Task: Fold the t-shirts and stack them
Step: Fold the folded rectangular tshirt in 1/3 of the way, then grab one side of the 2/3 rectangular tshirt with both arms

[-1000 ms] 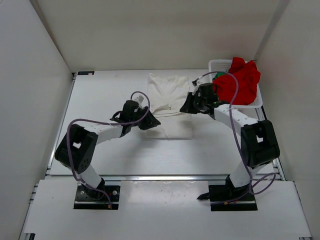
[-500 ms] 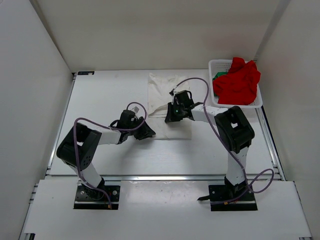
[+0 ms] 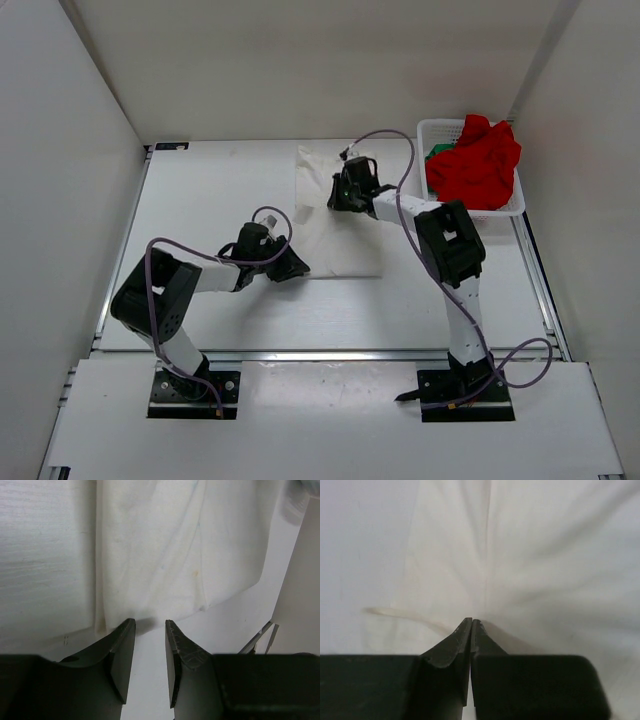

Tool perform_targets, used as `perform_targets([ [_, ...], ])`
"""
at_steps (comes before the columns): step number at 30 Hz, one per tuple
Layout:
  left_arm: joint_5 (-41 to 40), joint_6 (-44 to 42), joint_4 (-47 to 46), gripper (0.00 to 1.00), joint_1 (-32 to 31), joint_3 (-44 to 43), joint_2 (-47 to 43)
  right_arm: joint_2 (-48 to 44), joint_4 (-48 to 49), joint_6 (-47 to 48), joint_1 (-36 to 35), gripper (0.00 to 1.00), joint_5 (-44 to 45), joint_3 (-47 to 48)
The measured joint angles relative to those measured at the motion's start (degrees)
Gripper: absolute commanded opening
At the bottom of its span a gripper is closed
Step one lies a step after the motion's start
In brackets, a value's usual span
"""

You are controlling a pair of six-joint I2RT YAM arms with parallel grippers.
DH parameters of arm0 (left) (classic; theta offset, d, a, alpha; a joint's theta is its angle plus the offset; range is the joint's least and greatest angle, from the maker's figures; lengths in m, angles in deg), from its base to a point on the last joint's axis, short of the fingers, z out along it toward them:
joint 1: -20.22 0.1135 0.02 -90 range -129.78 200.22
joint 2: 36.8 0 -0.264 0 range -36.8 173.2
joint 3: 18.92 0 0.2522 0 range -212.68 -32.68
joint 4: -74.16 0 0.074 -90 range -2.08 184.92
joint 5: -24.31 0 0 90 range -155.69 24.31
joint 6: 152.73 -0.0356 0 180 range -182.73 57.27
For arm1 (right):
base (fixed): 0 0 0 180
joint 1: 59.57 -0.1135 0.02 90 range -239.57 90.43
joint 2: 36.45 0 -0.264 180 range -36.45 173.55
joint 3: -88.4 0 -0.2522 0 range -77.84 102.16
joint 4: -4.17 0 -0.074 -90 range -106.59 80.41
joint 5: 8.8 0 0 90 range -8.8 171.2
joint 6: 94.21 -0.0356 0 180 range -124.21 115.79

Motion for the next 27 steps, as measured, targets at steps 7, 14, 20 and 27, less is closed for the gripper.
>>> perform_targets([
  [7, -0.17, -1.33, 4.57, 0.46, 0.79, 0.26, -5.42, -2.91, -0.37, -1.03, 5.44, 0.00, 0.39, 3.50],
  [14, -2.51, -5.05, 9.16, 0.51, 3.23, 0.26, -8.85, -28.17, 2.54, -4.66, 6.05, 0.00, -2.60, -28.11],
  [20, -2.29, -5.40, 9.81, 0.56, 2.95, 1.18, -6.82, -38.84, 5.05, -6.99, 5.99, 0.00, -5.20, -47.17],
  [27, -0.63, -3.82, 6.36, 0.50, 2.62, 1.38, -4.20, -40.06, 8.39, -8.39, 8.57, 0.14, -7.82, -55.12],
])
